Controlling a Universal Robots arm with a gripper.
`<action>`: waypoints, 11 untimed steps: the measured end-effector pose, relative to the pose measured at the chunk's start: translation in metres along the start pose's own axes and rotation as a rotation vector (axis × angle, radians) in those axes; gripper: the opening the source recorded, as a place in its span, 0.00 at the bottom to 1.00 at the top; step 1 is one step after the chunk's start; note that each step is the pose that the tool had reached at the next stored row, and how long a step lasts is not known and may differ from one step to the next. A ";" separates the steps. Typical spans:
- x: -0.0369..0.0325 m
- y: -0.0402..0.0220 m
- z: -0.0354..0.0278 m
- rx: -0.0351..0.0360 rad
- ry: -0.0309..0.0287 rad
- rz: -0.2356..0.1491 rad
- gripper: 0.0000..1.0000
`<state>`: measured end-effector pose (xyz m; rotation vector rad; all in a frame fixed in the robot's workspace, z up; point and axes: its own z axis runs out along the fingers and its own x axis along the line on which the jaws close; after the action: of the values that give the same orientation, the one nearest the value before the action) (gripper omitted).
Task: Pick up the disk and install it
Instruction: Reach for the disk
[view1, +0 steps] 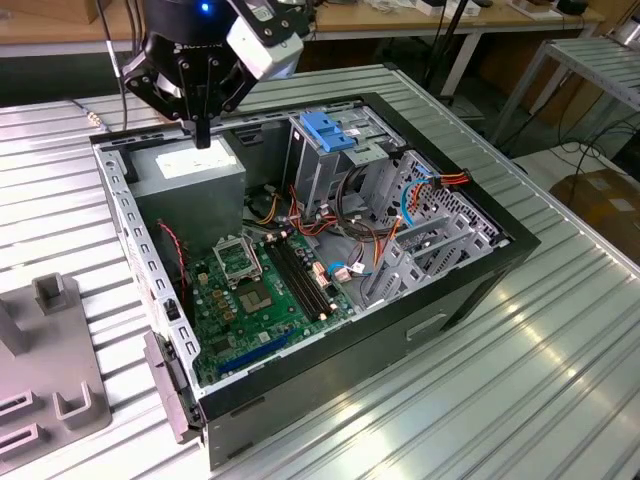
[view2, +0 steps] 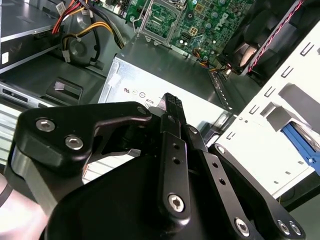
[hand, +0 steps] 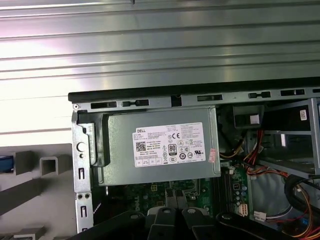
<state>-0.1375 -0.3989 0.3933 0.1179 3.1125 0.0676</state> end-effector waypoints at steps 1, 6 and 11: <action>0.0002 0.0000 0.0000 0.0000 0.0000 0.000 0.10; 0.0017 -0.0001 0.0000 -0.0001 0.0000 0.000 0.10; 0.0039 -0.0003 -0.0001 0.0000 0.0000 0.000 0.10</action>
<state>-0.1414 -0.3989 0.3933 0.1180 3.1125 0.0676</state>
